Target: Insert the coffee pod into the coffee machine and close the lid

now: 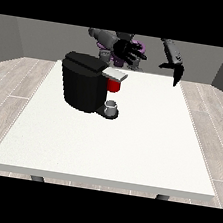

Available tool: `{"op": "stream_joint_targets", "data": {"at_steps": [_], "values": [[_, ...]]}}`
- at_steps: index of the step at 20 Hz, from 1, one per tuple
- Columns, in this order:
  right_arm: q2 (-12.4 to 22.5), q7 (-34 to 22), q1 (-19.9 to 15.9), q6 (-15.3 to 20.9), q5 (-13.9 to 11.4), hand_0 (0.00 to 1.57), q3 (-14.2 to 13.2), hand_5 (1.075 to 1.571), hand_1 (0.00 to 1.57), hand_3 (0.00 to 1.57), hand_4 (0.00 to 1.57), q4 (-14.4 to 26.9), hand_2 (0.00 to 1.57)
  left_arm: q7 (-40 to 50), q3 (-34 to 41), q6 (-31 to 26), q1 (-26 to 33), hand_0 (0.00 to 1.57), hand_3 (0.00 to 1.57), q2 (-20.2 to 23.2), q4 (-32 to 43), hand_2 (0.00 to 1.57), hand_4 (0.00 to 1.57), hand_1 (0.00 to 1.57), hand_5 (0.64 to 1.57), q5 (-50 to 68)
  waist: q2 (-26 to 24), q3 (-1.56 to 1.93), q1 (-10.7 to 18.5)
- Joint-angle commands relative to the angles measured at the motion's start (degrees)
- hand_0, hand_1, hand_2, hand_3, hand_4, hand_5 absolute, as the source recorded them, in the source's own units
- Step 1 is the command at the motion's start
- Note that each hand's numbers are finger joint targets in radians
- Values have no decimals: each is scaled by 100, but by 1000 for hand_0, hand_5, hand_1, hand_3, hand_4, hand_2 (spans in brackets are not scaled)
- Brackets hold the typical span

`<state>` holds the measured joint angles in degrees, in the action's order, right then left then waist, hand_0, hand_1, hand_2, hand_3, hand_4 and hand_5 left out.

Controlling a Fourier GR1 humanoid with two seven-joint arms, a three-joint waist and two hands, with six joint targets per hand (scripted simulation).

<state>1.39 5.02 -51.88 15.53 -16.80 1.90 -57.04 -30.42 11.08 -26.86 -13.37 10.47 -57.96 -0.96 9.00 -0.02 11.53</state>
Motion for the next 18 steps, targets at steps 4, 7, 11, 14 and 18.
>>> {"op": "stream_joint_targets", "data": {"at_steps": [4,7,11,14,18], "values": [[-135,223,-89,-215,334,0,144,1571,0,0,393,14,0,-111,-82,92,9,0,0,-168,167,0,400,0,1571,-10,-173,1,-86],[-137,226,-317,-27,278,0,298,1571,0,0,440,226,0,156,-211,26,-184,0,0,-127,4,0,302,0,1571,-47,-141,1,137],[-139,537,334,226,485,0,1163,1571,0,0,473,110,0,-243,-343,43,-83,0,0,-251,195,0,168,0,1571,-198,-114,0,243],[-139,903,865,-369,676,0,1494,1571,0,0,527,-84,0,-315,-285,26,258,0,0,-188,330,0,168,0,1571,-193,-328,1,-3],[-139,1335,1740,-516,1487,0,2319,1571,0,0,461,-631,0,-221,-302,139,154,0,0,-317,432,0,168,0,1571,-191,-484,5,5]]}}
